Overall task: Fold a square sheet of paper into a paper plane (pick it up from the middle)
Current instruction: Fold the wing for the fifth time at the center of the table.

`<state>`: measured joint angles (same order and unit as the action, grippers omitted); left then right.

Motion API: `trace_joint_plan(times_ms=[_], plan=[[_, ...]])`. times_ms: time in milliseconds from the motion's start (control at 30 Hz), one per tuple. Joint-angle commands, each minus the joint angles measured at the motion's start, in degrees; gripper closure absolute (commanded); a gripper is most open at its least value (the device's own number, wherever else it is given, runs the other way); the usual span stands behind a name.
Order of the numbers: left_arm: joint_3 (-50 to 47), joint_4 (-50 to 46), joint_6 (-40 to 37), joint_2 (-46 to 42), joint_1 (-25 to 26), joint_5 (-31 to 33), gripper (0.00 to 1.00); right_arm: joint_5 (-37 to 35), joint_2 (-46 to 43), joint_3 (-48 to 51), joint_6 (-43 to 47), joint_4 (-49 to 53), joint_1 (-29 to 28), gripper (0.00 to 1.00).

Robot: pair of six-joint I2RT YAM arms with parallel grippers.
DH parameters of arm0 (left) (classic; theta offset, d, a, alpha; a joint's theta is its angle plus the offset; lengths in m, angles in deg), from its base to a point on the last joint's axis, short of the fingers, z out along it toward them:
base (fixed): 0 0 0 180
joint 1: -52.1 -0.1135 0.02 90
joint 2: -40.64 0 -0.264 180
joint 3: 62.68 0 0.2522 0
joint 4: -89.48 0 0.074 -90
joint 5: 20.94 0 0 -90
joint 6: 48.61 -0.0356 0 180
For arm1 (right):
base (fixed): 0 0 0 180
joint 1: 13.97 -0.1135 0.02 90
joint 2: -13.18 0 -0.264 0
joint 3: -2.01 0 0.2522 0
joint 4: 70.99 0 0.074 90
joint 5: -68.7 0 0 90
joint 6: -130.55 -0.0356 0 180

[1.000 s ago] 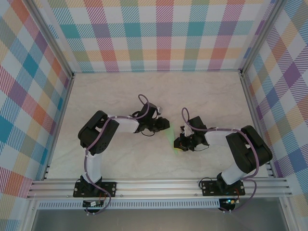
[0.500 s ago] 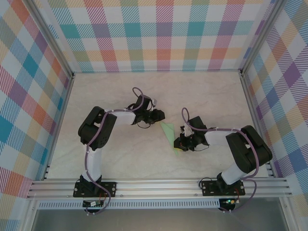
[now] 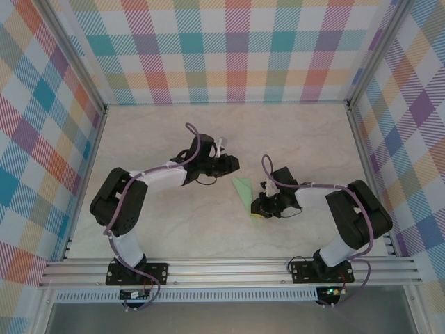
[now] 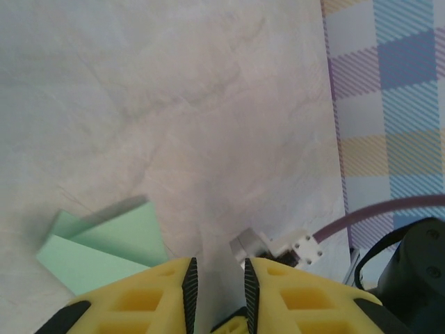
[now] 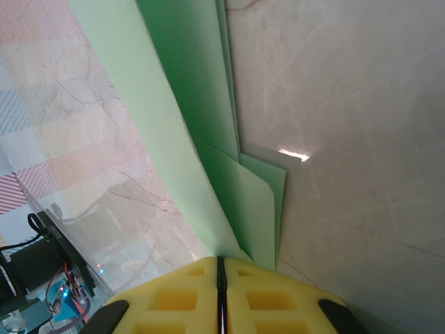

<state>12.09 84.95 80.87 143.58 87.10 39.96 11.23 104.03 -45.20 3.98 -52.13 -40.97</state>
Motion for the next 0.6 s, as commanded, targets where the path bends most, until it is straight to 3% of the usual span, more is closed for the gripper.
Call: trace_joint_plan(times_ms=[0, 267, 567], plan=[[-1.9, 3.1, 2.5, 4.0, 2.8, -1.7, 0.74, -4.2, 2.2, 1.3, 0.8, 5.7, -0.5, 0.90], [-0.8, 0.4, 3.4, 9.8, 5.0, 1.5, 0.81, -2.4, 1.6, 0.9, 0.4, 4.2, -0.4, 0.89], [-1.2, -2.4, 1.6, 11.5, 5.0, 2.8, 0.83, 0.6, -5.9, -2.7, -0.6, 6.2, -0.5, 0.87]])
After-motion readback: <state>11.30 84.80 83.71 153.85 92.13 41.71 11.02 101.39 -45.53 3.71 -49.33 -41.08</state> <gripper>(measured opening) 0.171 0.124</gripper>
